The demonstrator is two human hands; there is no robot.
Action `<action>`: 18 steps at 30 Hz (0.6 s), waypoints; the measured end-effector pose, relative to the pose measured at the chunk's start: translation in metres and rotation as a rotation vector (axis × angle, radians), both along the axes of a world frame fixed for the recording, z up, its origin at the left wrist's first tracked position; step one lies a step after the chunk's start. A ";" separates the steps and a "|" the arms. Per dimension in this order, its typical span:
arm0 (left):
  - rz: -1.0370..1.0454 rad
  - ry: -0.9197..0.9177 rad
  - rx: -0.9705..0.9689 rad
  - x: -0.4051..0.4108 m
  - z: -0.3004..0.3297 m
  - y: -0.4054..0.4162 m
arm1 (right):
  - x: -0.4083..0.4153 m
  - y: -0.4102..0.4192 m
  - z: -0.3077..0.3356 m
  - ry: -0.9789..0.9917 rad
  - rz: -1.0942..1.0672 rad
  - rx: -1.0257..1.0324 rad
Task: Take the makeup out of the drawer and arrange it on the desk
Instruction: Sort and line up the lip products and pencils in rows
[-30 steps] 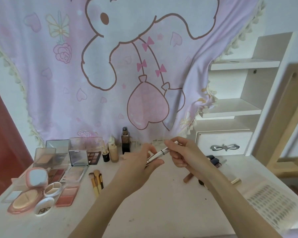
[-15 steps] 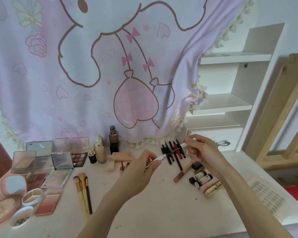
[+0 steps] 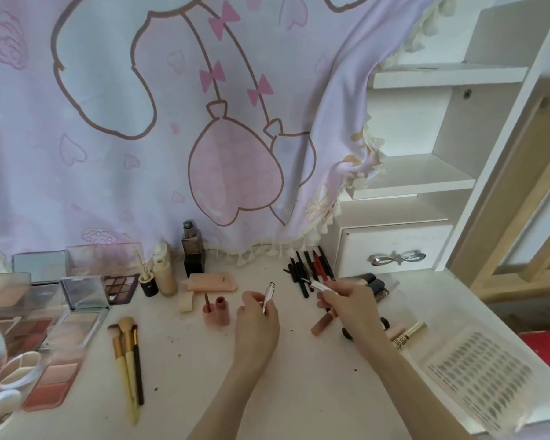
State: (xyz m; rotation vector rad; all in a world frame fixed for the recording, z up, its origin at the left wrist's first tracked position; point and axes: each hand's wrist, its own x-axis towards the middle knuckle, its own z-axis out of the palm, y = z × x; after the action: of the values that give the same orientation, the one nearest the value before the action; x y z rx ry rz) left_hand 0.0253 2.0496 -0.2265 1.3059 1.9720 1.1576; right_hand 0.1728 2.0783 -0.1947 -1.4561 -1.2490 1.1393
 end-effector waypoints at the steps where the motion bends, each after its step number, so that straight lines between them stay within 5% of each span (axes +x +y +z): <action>1: 0.025 0.000 0.009 0.001 -0.002 0.005 | -0.006 0.001 -0.004 -0.015 -0.003 -0.014; 7: 0.116 0.092 0.029 0.002 -0.006 0.037 | -0.030 0.011 -0.020 -0.090 -0.065 -0.002; 18: 0.129 0.325 0.037 -0.004 -0.017 0.071 | -0.056 0.033 -0.036 -0.687 -0.112 0.249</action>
State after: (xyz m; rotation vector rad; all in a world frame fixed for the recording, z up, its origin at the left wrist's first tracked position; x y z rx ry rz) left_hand 0.0215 2.1208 -0.2439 1.4818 2.3054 1.1003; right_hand 0.1173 2.1113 -0.2304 -1.7584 -1.6679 0.3794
